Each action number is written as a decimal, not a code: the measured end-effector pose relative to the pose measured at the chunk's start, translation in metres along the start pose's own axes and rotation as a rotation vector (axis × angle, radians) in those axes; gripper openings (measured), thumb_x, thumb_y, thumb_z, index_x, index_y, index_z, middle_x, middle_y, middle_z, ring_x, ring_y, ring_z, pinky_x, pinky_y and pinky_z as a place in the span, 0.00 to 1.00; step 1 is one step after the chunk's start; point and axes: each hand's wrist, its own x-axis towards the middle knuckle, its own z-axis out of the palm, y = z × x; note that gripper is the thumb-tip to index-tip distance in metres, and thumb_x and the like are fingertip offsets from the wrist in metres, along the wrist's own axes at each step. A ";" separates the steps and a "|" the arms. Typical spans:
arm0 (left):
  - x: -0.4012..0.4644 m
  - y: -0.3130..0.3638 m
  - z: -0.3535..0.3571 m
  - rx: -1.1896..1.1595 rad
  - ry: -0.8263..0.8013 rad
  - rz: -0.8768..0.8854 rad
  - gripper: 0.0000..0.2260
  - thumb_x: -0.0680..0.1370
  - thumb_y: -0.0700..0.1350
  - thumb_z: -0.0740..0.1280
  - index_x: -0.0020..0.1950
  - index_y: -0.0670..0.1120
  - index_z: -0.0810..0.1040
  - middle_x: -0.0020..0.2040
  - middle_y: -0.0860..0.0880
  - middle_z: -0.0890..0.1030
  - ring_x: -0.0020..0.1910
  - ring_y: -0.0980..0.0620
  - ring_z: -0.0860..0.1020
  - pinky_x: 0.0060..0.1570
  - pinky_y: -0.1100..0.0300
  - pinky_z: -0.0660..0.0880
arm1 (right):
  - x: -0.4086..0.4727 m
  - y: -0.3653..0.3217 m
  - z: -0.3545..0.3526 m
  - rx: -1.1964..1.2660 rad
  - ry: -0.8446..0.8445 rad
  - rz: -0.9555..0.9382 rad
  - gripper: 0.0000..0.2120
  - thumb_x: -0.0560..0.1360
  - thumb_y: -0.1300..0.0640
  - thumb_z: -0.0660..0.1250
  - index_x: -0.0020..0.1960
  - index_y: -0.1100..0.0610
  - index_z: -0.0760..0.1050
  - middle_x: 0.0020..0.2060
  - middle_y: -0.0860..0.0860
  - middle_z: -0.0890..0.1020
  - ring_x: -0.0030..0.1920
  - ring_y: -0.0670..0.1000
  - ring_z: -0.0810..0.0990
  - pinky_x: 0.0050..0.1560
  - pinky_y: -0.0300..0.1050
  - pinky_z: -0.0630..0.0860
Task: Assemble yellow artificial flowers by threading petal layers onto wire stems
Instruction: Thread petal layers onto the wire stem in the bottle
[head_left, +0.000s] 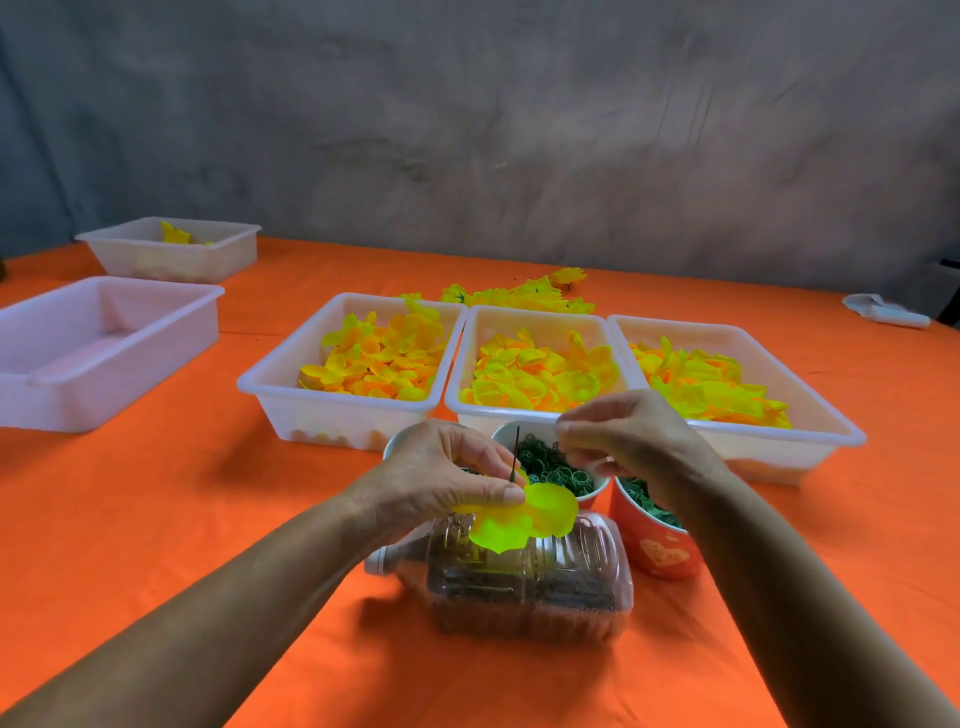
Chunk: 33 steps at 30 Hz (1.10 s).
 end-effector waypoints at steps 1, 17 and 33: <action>0.000 0.000 0.000 -0.003 -0.005 0.002 0.05 0.65 0.36 0.77 0.35 0.45 0.84 0.48 0.44 0.83 0.48 0.54 0.81 0.46 0.63 0.78 | 0.010 -0.001 0.000 -0.026 0.071 -0.041 0.02 0.70 0.63 0.72 0.43 0.58 0.82 0.30 0.53 0.83 0.29 0.46 0.79 0.29 0.36 0.72; 0.002 -0.004 -0.002 -0.132 -0.099 -0.062 0.05 0.65 0.38 0.76 0.35 0.47 0.85 0.49 0.34 0.82 0.44 0.46 0.79 0.49 0.52 0.75 | 0.128 0.019 0.047 -0.593 -0.057 0.029 0.12 0.78 0.54 0.62 0.58 0.55 0.80 0.62 0.56 0.78 0.65 0.60 0.71 0.67 0.53 0.66; 0.004 -0.008 -0.003 -0.128 -0.116 -0.037 0.04 0.67 0.37 0.76 0.36 0.46 0.85 0.48 0.35 0.83 0.43 0.49 0.80 0.45 0.58 0.78 | 0.136 0.025 0.048 -0.685 0.089 0.053 0.16 0.71 0.55 0.73 0.56 0.61 0.79 0.53 0.58 0.80 0.54 0.58 0.78 0.47 0.47 0.74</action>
